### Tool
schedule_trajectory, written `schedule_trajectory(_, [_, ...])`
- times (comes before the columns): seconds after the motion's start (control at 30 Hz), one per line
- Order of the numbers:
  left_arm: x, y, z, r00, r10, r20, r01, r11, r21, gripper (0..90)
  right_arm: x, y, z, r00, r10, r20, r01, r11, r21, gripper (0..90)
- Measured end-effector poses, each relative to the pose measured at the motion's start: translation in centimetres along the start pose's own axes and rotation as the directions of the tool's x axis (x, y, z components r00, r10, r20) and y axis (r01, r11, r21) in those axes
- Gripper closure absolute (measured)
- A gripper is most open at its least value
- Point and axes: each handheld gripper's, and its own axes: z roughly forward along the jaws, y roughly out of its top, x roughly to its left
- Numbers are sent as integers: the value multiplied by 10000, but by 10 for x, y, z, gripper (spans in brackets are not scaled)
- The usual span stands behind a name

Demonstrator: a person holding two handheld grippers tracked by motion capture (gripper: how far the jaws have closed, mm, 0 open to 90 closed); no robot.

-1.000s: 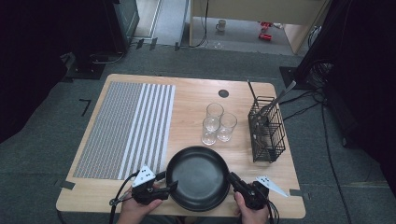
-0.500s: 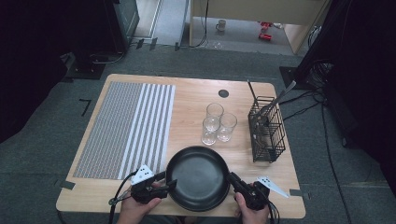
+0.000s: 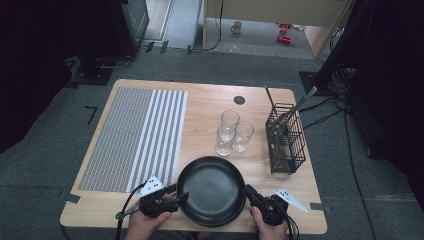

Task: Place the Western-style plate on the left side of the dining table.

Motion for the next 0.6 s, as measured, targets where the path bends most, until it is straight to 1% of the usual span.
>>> schedule_trajectory(0.33, [0,0,-2,9999,-46,-153,44,9999,-115,490,0,-1,1,9998,-151,115,152,9999,-8,794])
schedule_trajectory(0.4, [1,0,-2,9998,-54,-188,51,9998,-180,494,0,-1,1,9998,-180,125,181,9998,-11,794])
schedule_trajectory(0.43, [1,0,-3,9997,-40,-232,33,9996,-294,500,0,-1,1,9998,-180,122,181,9998,-20,794])
schedule_trajectory(0.47, [1,-1,-5,9998,-76,-191,63,9979,-648,526,0,-1,2,9997,-189,124,189,9998,-23,793])
schedule_trajectory(0.5, [3,-1,-6,9997,-230,-13,229,9976,-651,540,0,-1,2,9998,-191,112,192,9998,-25,792])
schedule_trajectory(0.53, [4,0,-7,9996,-279,59,282,9976,-625,540,0,-1,2,9998,-201,86,201,9998,-3,790])
schedule_trajectory(0.6, [4,0,-6,9996,-261,70,264,9977,-622,533,1,-2,2,9997,-228,75,228,9997,3,785])
